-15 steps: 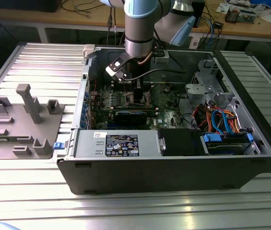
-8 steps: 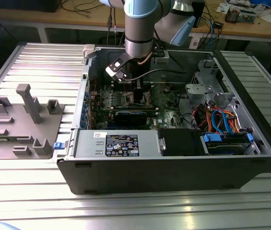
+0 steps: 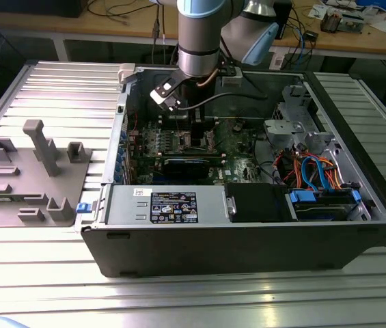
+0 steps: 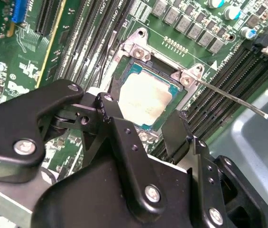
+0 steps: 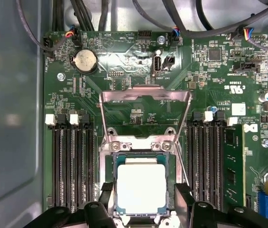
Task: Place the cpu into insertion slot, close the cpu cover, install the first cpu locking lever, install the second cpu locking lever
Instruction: 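Place the cpu into insertion slot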
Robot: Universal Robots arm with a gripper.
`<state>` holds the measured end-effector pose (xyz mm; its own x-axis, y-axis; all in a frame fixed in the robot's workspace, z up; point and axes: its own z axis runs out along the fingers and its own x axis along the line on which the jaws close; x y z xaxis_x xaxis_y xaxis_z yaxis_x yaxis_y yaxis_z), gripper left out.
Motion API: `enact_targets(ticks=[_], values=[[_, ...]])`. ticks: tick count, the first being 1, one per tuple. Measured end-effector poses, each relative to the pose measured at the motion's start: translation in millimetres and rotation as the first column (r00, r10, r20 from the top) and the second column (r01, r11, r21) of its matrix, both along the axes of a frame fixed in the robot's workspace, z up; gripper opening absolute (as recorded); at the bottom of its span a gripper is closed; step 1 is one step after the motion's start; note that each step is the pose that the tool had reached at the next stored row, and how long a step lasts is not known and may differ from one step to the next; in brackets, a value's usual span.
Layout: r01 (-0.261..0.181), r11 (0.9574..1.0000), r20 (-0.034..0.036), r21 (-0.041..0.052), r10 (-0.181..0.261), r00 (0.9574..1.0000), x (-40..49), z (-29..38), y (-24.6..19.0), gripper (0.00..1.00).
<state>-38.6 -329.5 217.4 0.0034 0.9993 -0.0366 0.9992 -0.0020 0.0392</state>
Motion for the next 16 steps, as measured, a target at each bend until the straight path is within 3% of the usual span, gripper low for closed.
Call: enact_targets(ticks=[4,12,16], values=[[0.0,1.0,-0.0017,0.0001,0.0,1.0,0.0,1.9,0.0,0.6],[-0.001,1.0,-0.0018,-0.0001,0.001,1.0,0.6,2.0,-0.1,0.11],[-0.001,1.0,-0.0017,-0.0001,0.001,1.0,0.7,2.0,-0.2,0.11]])
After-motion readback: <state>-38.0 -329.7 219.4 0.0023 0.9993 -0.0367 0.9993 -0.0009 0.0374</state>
